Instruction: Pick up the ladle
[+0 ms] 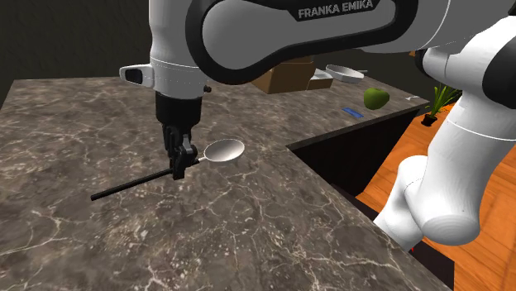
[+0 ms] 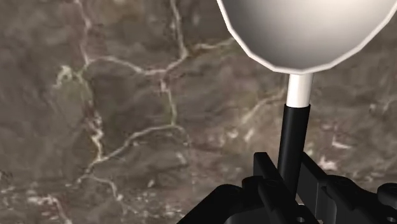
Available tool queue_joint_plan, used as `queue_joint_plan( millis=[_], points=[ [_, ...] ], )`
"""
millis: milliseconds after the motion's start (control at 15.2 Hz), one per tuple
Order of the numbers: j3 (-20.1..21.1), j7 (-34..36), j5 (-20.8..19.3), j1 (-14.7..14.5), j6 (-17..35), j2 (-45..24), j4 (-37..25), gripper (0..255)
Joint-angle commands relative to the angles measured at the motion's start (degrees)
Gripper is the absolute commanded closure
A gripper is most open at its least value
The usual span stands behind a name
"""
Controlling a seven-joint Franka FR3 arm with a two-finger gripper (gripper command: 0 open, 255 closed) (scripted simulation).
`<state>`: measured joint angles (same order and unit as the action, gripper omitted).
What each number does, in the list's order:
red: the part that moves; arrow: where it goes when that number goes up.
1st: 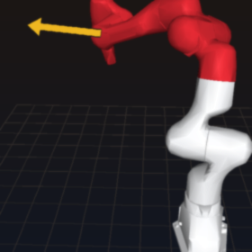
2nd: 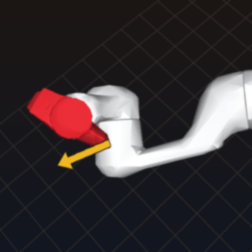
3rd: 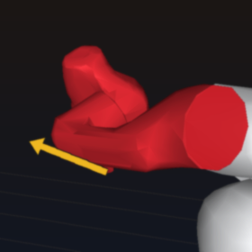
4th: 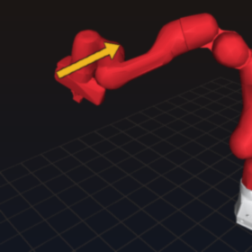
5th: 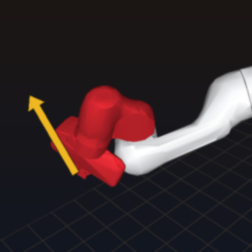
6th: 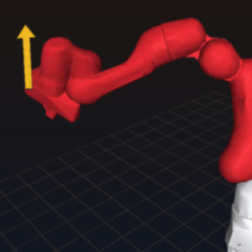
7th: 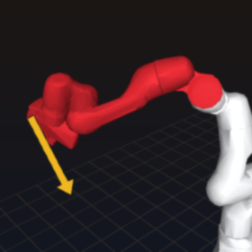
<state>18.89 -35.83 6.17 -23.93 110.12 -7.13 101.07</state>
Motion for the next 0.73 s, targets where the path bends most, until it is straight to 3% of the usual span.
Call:
queue_joint_plan(
  millis=[0, 660],
  points=[
    [0.02, 0.01, 0.01, -0.02, -0.04, -0.06, 0.08, 255],
    [0.04, 0.77, -0.10, -0.01, -6.88, 0.28, -6.47, 255]
  ],
)
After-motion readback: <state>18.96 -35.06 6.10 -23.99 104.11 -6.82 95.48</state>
